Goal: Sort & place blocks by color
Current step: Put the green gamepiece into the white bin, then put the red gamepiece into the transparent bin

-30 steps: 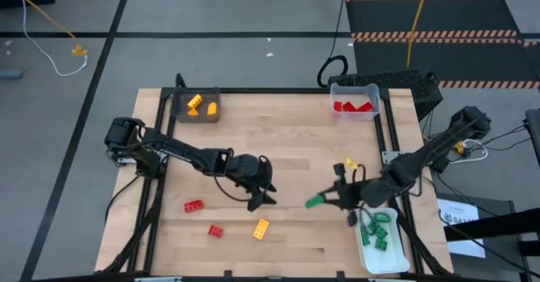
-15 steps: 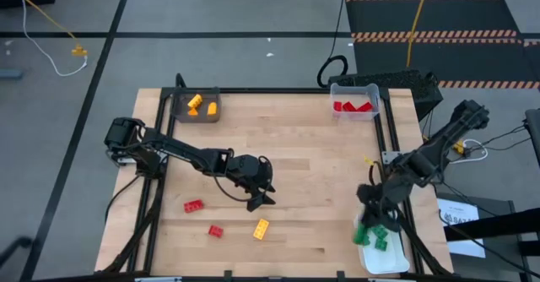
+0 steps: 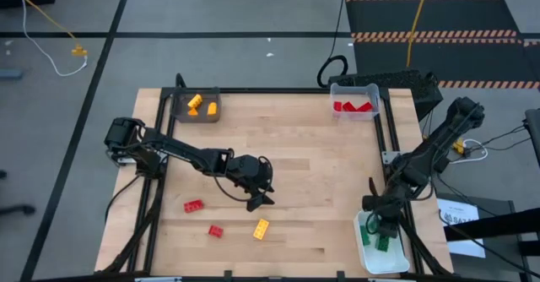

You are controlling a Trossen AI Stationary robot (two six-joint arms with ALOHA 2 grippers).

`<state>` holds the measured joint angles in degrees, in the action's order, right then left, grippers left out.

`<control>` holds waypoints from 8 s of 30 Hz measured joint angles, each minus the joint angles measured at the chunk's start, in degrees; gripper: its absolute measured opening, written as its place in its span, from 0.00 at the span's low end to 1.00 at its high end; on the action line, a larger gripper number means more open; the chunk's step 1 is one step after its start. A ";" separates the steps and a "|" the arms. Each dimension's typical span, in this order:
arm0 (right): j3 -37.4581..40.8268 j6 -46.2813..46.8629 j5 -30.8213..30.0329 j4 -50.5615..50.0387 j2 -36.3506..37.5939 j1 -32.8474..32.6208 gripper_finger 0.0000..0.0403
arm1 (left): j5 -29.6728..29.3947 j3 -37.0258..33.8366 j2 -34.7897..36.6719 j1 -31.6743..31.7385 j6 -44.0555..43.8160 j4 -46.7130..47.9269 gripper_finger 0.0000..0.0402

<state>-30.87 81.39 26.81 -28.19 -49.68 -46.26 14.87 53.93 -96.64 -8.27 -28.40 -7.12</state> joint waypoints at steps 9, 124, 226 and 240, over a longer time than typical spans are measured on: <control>9.92 9.91 3.49 21.35 0.18 -2.63 0.39 | -0.42 -0.04 -0.02 0.07 -0.21 -0.14 0.64; -34.38 -90.41 -37.07 30.43 -47.36 21.33 0.42 | -9.79 -2.32 5.09 -29.59 -24.65 71.47 0.63; -34.23 -90.12 -50.16 31.45 -46.30 22.99 0.42 | -37.61 -17.07 30.83 -19.54 -16.53 19.88 0.35; -32.47 -96.75 -52.59 38.02 -45.61 22.62 0.42 | -33.94 -16.94 20.84 -13.18 0.49 -8.83 0.38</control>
<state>-63.34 -15.35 -25.78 9.84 -95.29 -23.64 -19.07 36.99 -75.80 -21.45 -27.91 -15.95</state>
